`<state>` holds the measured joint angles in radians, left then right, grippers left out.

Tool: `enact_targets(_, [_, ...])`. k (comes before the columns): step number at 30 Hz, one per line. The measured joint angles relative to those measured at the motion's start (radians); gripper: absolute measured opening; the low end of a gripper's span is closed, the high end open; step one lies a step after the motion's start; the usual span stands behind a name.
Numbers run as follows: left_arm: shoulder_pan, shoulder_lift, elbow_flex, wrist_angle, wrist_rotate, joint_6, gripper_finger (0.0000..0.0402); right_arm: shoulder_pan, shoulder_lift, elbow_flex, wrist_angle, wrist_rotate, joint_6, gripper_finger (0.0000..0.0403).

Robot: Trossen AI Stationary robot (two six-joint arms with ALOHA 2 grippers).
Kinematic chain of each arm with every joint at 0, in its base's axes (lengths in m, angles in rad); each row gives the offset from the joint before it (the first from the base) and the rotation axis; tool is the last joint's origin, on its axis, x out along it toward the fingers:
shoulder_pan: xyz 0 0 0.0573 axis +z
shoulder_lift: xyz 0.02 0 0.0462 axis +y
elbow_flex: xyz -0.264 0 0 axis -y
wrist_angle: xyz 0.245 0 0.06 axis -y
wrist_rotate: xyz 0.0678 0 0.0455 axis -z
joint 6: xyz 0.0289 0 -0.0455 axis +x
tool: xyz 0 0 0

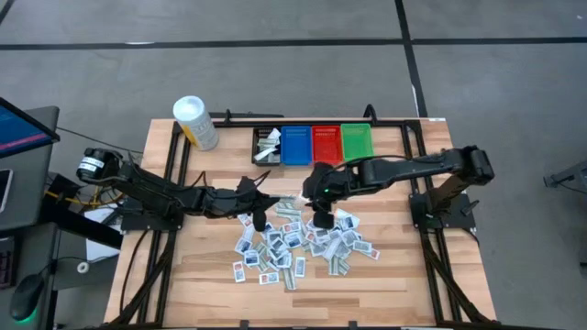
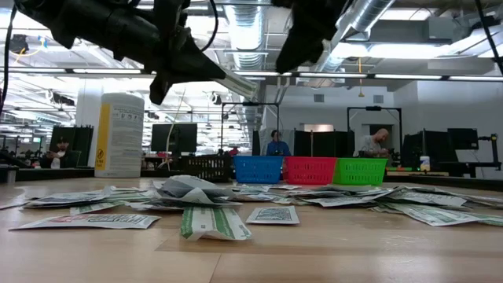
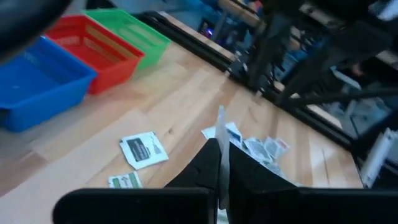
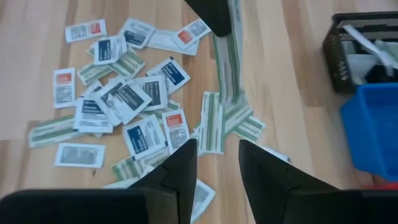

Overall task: Pick & Place First Aid Supplies
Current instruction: Put the green bandage pack in the black bin

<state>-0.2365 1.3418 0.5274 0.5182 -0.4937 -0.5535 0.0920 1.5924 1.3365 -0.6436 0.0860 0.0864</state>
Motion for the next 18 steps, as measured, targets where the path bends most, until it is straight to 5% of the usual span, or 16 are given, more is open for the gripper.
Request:
enact_targets(7, [-0.045,0.0,0.0,0.024,-0.173,-0.039,0.0005,0.036,-0.135,0.0,-0.051,0.07,0.009,0.0113])
enact_targets(18, [-0.059,-0.001,0.0,0.139,-0.253,-0.025,0.0006,0.146,-0.426,-0.164,-0.052,0.305,0.067,0.0113])
